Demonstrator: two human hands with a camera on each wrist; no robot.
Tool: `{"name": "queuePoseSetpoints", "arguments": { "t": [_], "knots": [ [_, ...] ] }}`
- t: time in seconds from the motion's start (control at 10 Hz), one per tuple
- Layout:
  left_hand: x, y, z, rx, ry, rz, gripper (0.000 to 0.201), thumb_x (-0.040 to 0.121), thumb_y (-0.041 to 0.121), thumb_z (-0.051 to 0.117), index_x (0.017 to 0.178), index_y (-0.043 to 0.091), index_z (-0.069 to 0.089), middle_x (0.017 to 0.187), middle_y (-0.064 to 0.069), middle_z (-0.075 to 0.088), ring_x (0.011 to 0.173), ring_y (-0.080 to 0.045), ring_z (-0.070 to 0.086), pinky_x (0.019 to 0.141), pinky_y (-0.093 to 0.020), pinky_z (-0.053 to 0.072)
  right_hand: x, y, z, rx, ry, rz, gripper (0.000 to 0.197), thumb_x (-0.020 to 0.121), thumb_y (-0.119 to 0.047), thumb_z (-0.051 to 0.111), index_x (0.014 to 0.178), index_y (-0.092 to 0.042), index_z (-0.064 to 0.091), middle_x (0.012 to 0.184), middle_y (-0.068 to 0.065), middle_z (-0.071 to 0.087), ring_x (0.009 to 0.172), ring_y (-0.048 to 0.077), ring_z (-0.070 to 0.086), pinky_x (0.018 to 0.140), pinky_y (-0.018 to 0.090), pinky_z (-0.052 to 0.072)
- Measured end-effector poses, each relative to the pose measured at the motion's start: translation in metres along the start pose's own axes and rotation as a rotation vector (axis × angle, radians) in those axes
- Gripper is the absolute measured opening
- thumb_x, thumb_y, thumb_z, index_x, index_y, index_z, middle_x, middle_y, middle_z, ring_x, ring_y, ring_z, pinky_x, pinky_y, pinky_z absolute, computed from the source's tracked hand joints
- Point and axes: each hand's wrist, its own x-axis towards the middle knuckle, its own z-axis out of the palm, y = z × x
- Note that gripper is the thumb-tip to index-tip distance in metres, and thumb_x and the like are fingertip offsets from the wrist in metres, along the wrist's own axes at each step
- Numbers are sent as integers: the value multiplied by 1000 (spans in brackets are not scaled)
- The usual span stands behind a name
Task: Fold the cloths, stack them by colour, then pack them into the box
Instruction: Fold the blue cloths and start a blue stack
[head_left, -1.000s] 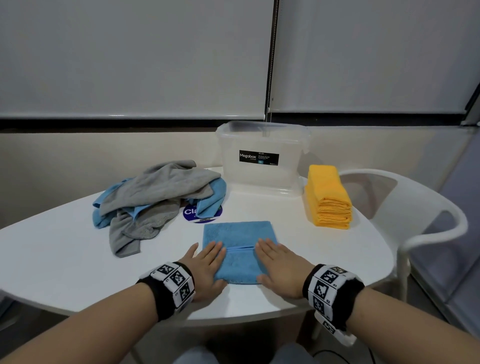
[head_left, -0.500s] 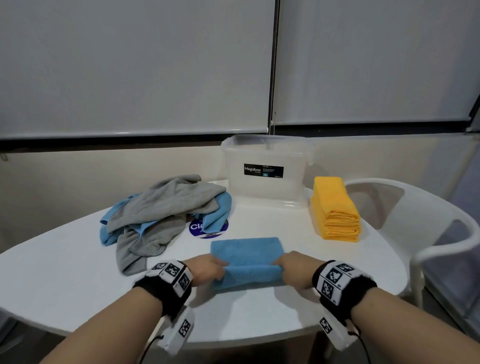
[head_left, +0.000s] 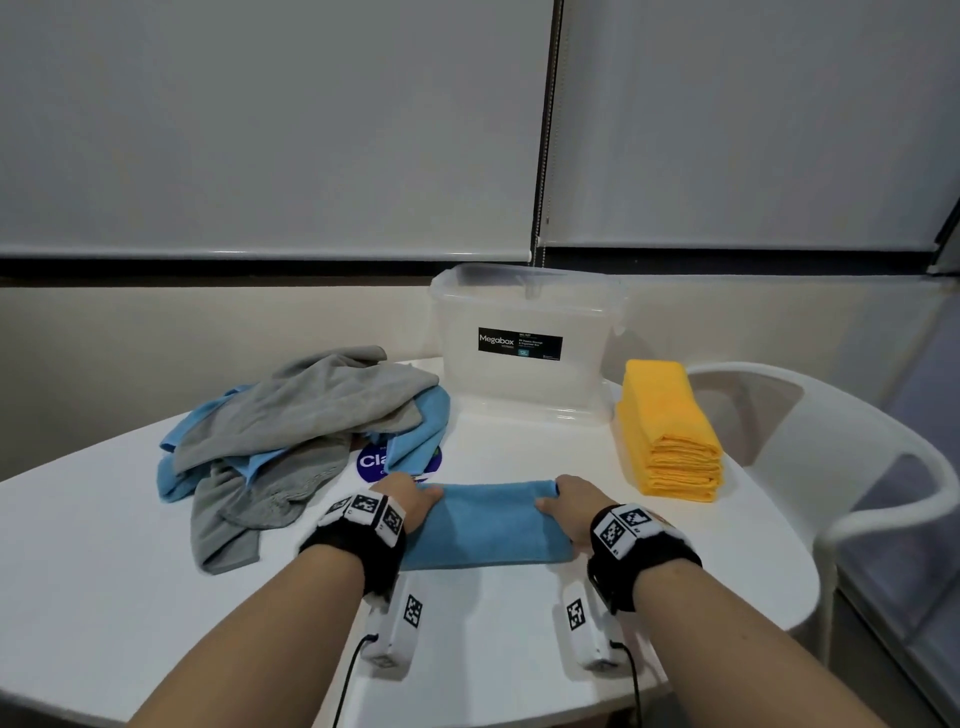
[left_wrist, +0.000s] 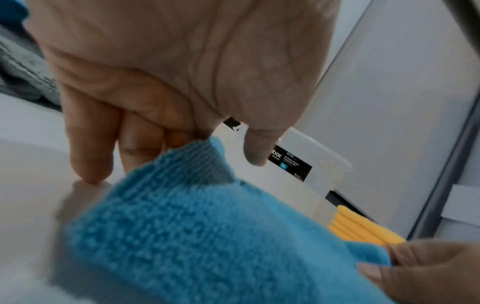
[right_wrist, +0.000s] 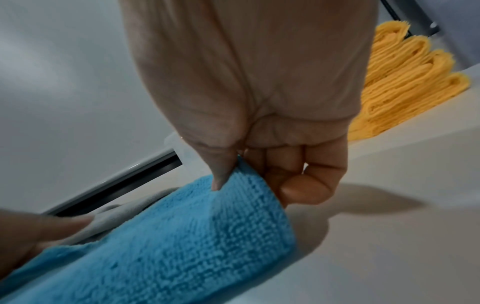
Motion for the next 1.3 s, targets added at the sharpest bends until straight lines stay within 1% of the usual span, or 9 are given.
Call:
{"name": "queuePoseSetpoints", "arguments": {
  "t": [0.2,0.3,0.4,0.5,0.7,0.8,1.0,1.2,1.3],
  "knots": [
    [9,3,2,14,-70,-32,39,103,16,31,136,3,48,139,-13,50,121,-23,50,90,-21,41,15,-7,3,-34,-22,78,39,100,-27,42,128,-2,48,129,15,56,117,30,54,89,31,42],
    [10,0,12,30,-16,-19,40,104,15,26,138,7,45,139,-13,48,128,-27,47,106,-32,35,22,-9,4,-62,-47,111,40,100,-26,41,131,-1,46,127,15,56,120,31,52,85,31,40],
    [10,5,10,99,-2,-25,37,103,18,33,134,8,50,135,-11,53,125,-26,51,103,-33,39,28,-11,7,-86,-50,160,39,99,-26,43,129,-2,50,113,11,57,118,30,54,81,29,38],
    [16,9,13,280,-6,-24,36,100,20,39,133,10,52,131,-8,56,122,-24,53,100,-33,42,31,-13,9,-98,-49,206,38,98,-27,44,128,-4,51,128,12,57,119,29,54,88,31,41],
    [10,15,16,228,85,-92,34,100,21,40,127,7,56,127,-11,60,116,-26,58,92,-33,47,37,-10,10,-84,-58,223,26,97,-32,46,97,-8,56,110,13,58,105,26,57,77,28,36],
    [10,18,20,182,119,-127,35,101,21,34,131,8,45,129,-14,56,118,-28,55,93,-35,44,39,-10,13,-85,-18,235,30,96,-30,48,74,-12,44,103,9,57,91,24,52,75,27,37],
    [7,24,21,217,139,-75,34,99,18,36,133,12,39,133,-12,51,122,-26,51,96,-32,41,38,-18,13,-161,-20,240,26,97,-30,47,110,-13,60,101,6,61,98,21,59,75,27,38],
    [5,25,27,209,141,-66,34,98,16,36,131,11,40,132,-10,52,120,-26,53,94,-32,42,36,-18,14,-206,-64,224,39,98,-28,45,64,-10,39,75,2,51,111,22,59,81,28,41],
    [5,21,26,170,93,-91,38,96,18,36,134,15,38,133,-11,50,121,-28,52,95,-37,42,34,-16,15,-241,-65,218,41,97,-31,47,62,-11,39,67,1,45,97,21,61,79,28,42]
  ]
}}
